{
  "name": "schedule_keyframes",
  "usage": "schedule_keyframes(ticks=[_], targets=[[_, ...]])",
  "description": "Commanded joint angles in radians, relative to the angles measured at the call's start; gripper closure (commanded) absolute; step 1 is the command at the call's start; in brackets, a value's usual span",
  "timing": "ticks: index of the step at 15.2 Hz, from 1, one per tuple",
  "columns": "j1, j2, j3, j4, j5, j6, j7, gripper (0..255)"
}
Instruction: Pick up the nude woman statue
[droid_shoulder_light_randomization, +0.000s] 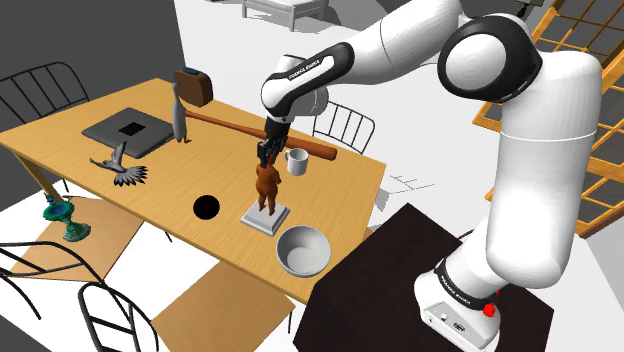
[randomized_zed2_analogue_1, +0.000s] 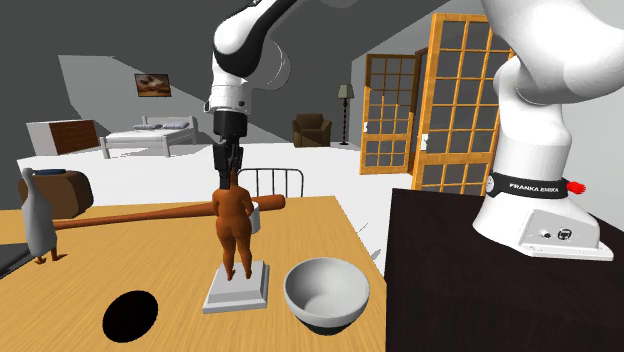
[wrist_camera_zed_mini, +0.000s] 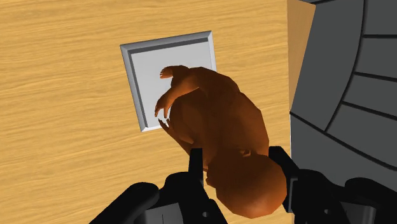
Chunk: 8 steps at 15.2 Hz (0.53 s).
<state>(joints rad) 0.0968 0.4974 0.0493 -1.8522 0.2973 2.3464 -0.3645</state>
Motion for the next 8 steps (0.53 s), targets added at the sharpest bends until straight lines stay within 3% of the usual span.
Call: schedule_keyframes(ticks=[1,8], targets=[[0.000,0.001,0.000,-0.001,0.000,0.000,0.000,255],[0.001,-0.015,-0.002,0.004,-0.004,-0.020,0.006,255]])
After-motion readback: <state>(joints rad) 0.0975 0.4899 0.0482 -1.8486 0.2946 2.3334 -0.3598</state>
